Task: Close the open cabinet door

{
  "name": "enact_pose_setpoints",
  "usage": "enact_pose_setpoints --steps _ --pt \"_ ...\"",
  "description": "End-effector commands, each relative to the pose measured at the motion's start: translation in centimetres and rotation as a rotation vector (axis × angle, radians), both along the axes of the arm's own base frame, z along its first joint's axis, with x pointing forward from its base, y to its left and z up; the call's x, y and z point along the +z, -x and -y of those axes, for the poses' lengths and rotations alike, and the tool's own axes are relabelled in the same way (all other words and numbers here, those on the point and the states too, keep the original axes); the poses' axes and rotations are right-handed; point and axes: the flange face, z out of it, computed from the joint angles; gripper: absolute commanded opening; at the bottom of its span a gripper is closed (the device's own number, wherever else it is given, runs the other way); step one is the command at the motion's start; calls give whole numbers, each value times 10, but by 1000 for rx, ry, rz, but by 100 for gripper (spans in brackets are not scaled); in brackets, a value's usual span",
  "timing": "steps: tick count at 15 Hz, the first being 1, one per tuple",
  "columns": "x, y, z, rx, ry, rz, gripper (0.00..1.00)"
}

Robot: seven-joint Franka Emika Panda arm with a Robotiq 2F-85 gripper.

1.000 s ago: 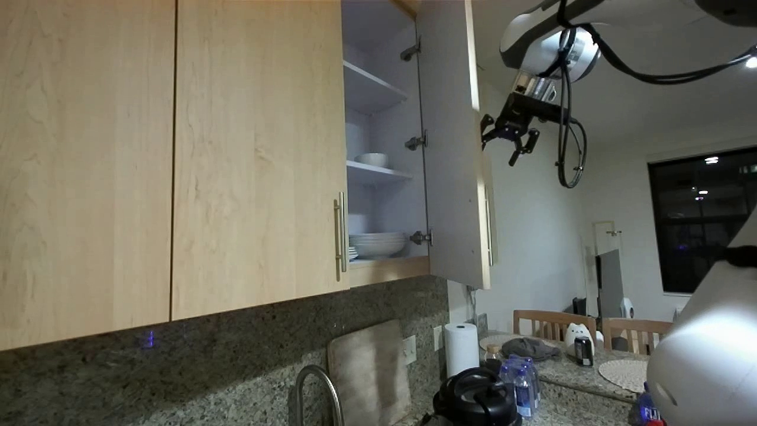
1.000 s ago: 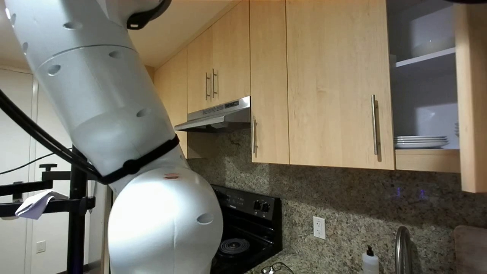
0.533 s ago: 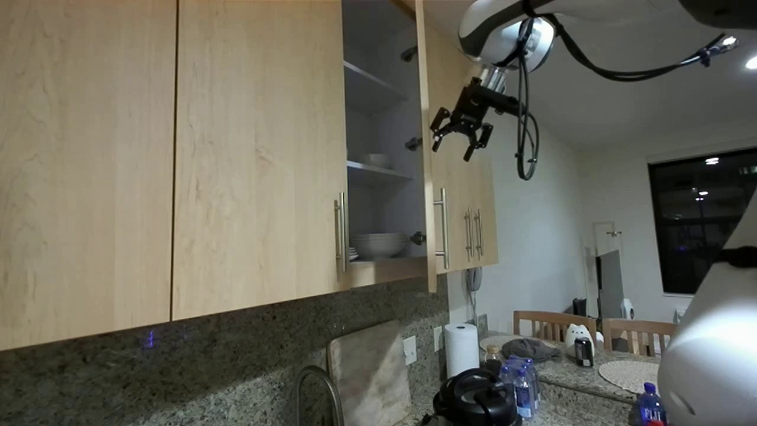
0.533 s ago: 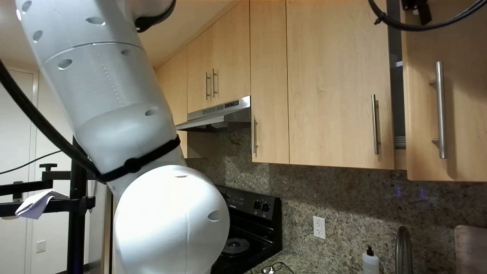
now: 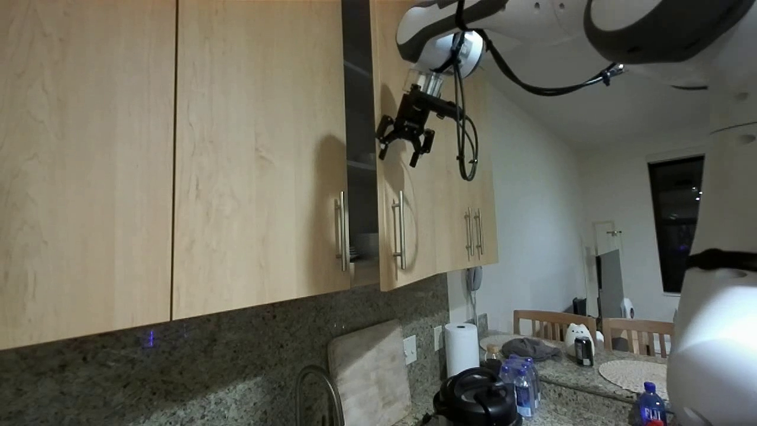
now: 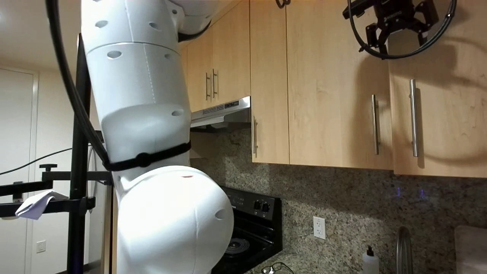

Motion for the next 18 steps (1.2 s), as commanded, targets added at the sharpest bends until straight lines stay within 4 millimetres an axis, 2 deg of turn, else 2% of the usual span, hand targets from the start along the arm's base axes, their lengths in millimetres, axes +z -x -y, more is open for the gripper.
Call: enact_pose_setpoints --steps 1,4,8,18 --pt "0 -33 -15 23 28 -53 100" --pt "1 -47 -22 31 37 -62 100" --pt "4 -56 -25 49 39 -63 100" --pt "3 -55 -35 98 66 -161 100"
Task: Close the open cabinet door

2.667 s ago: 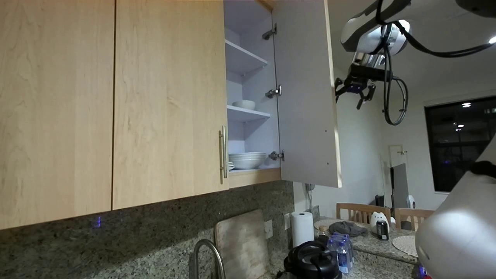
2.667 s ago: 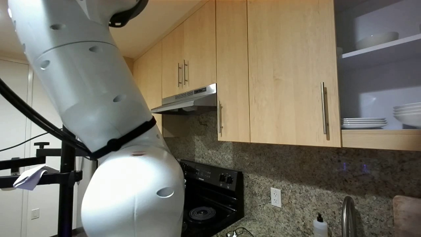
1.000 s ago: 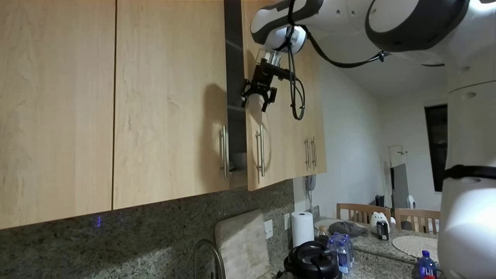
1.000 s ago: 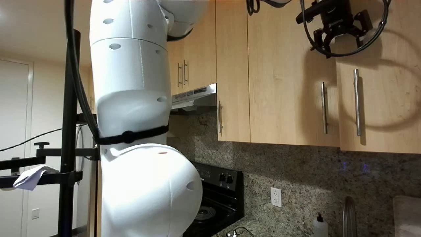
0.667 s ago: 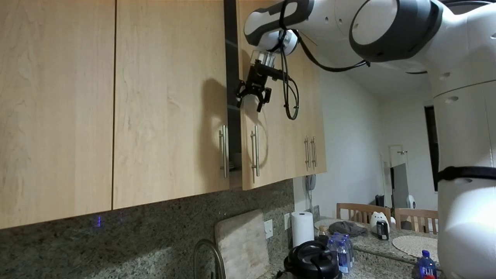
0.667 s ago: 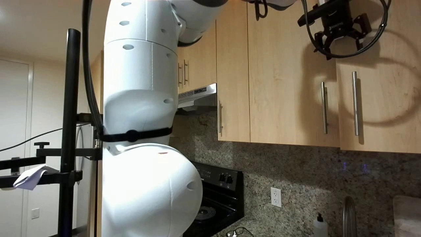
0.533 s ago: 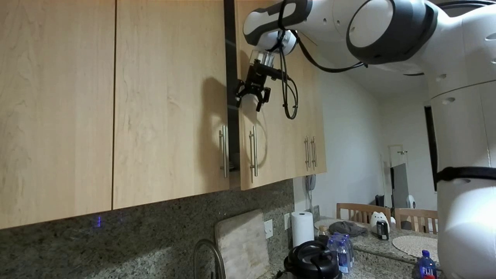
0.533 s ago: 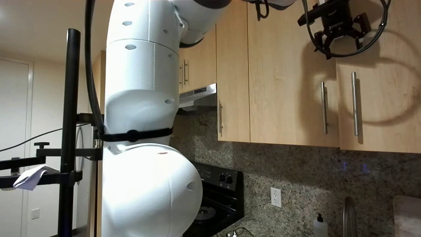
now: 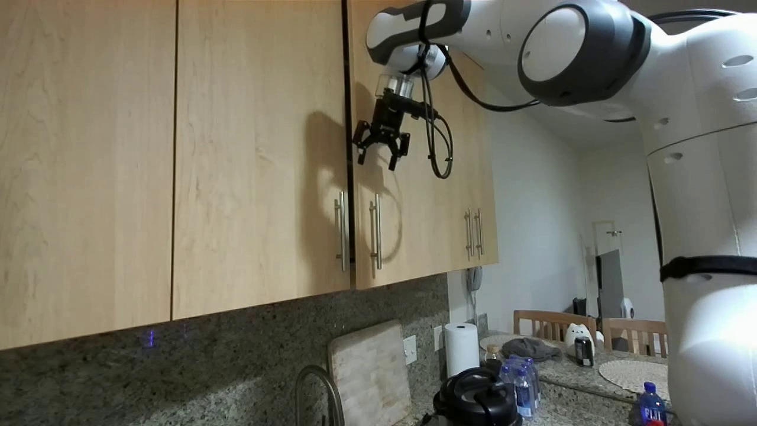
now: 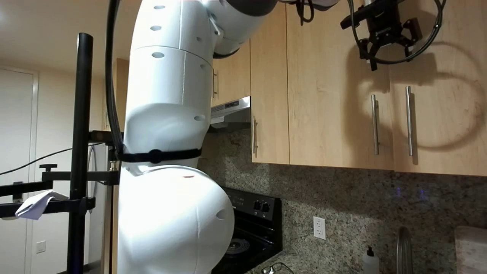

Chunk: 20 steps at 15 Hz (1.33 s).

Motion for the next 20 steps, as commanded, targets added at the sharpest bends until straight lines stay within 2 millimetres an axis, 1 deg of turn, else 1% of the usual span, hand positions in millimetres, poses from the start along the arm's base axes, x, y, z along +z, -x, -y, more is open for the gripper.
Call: enact_pose_setpoints --steps 1,5,11,14,18,20 --pt "1 4 0 9 51 -46 100" --pt "-5 9 2 -23 103 -83 100" --pt "-17 14 -2 -35 175 -151 100" --pt "-29 18 -1 -30 182 -189 100" --pt "-47 28 2 -18 164 -239 100" --pt "-56 40 3 -7 148 -260 100"
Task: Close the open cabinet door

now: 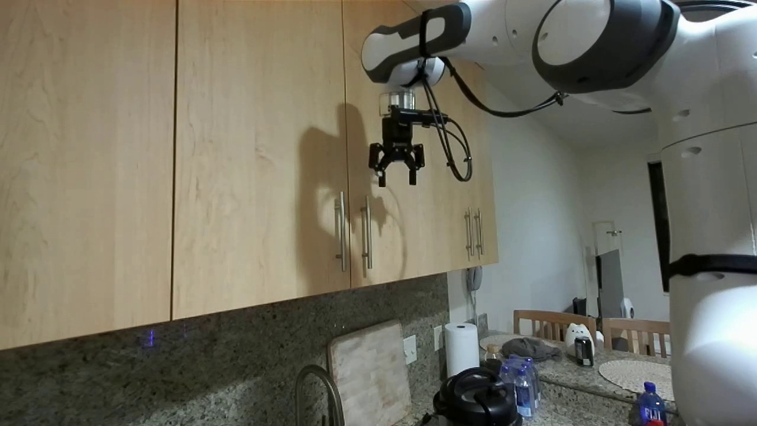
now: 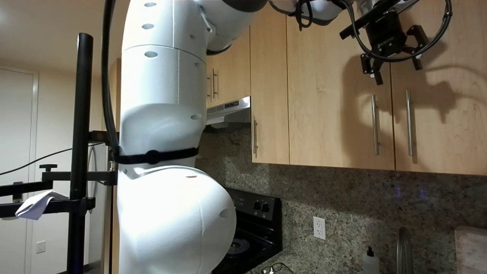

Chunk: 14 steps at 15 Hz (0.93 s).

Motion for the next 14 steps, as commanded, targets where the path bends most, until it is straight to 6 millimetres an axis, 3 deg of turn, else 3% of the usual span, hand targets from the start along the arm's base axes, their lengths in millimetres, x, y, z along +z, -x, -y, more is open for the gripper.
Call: enact_pose_setpoints --steps 1,14 --pt "-17 32 1 18 -8 -56 100" --pt "-96 100 9 -8 -1 -208 100"
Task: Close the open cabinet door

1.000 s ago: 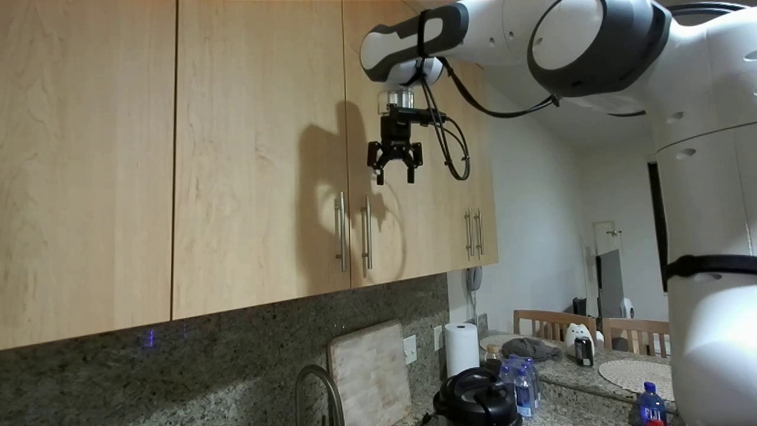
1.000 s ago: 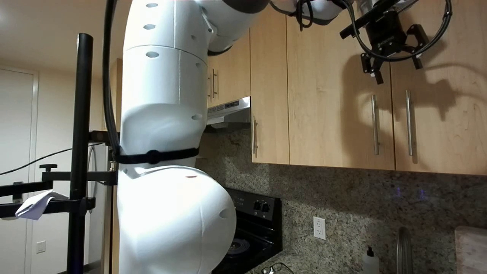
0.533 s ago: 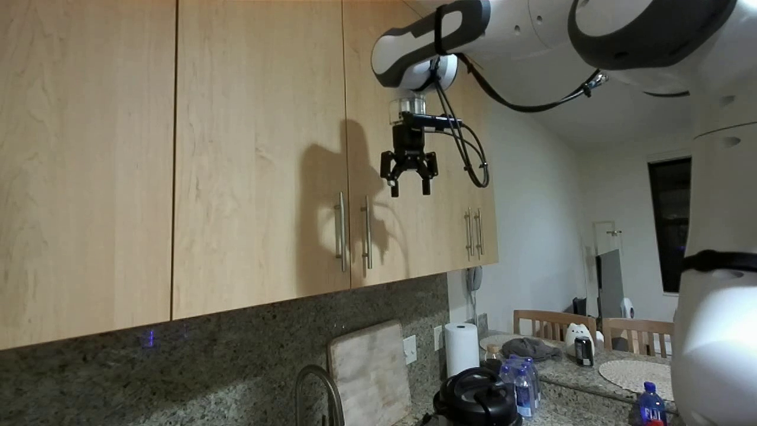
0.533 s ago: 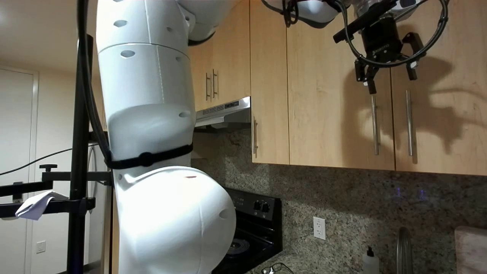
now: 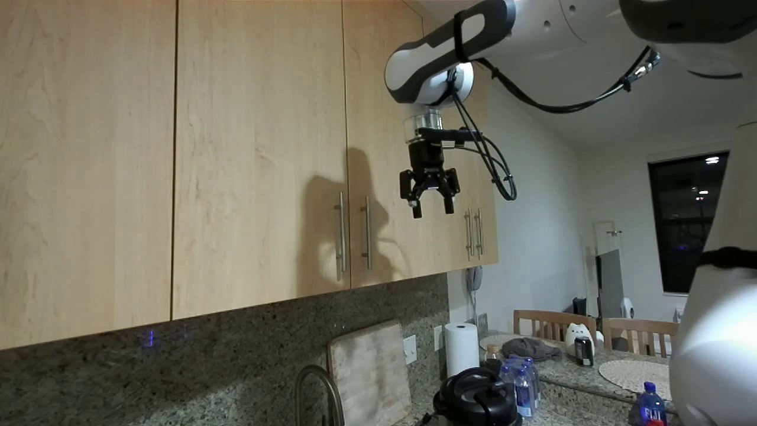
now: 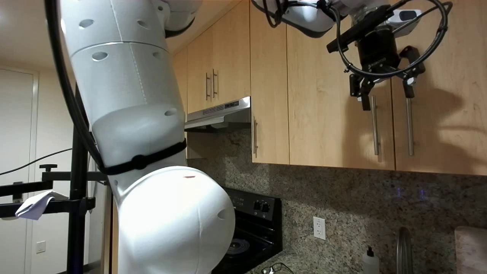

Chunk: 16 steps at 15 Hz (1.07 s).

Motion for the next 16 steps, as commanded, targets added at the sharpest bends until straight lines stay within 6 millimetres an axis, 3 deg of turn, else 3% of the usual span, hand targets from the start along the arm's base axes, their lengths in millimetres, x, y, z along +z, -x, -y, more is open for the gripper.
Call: enact_pose_setpoints --steps 1,7,16 --pt "-16 28 1 25 46 4 100" --pt "-40 52 -4 88 133 98 100" --pt "-69 79 -23 137 111 168 100"
